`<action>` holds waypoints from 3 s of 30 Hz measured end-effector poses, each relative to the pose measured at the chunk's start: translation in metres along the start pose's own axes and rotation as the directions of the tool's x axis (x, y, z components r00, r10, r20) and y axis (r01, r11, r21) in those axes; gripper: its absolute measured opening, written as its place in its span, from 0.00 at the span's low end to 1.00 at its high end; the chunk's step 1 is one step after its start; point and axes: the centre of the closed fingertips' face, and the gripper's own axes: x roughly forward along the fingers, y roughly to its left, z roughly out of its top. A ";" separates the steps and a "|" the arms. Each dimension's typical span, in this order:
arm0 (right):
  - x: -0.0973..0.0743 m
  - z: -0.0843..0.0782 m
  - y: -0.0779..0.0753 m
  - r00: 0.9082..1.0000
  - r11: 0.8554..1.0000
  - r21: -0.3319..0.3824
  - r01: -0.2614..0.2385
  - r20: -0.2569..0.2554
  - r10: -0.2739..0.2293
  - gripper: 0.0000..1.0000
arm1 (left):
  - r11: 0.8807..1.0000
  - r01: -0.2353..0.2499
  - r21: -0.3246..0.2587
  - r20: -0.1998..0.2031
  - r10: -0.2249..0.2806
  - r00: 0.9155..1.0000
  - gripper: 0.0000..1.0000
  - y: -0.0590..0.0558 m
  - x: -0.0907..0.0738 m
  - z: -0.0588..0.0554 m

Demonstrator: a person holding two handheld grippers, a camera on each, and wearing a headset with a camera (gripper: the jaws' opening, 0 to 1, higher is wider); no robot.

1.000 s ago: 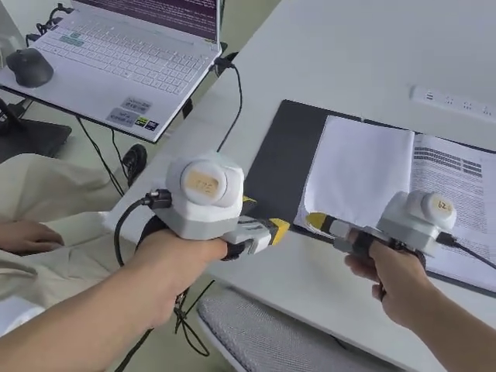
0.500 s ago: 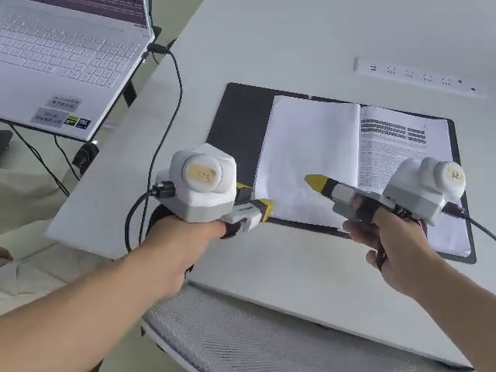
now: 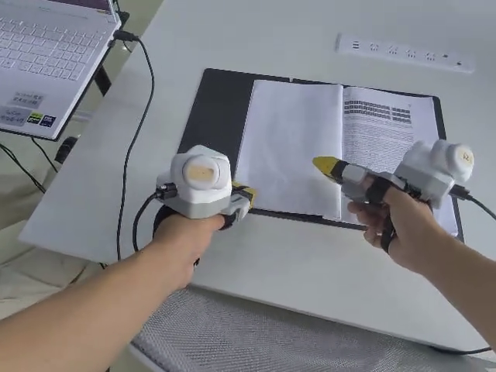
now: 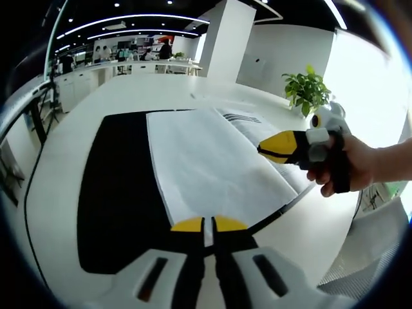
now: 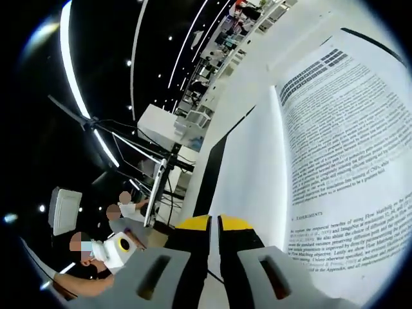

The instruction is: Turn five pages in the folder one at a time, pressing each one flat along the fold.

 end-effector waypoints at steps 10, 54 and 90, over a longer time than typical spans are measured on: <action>0.013 0.042 -0.044 0.999 0.995 0.095 0.023 0.029 -0.026 0.00 | 0.999 -0.033 -0.035 0.003 0.033 0.999 0.00 0.009 0.008 -0.004; 0.079 0.151 -0.094 0.965 0.973 0.186 0.134 0.201 -0.171 0.00 | 0.997 -0.046 -0.059 0.016 0.047 0.999 0.00 0.017 0.017 -0.007; 0.075 0.147 -0.095 0.982 0.931 0.361 0.055 0.147 -0.115 0.00 | 0.997 -0.051 -0.051 0.015 0.052 0.999 0.00 0.017 0.018 -0.008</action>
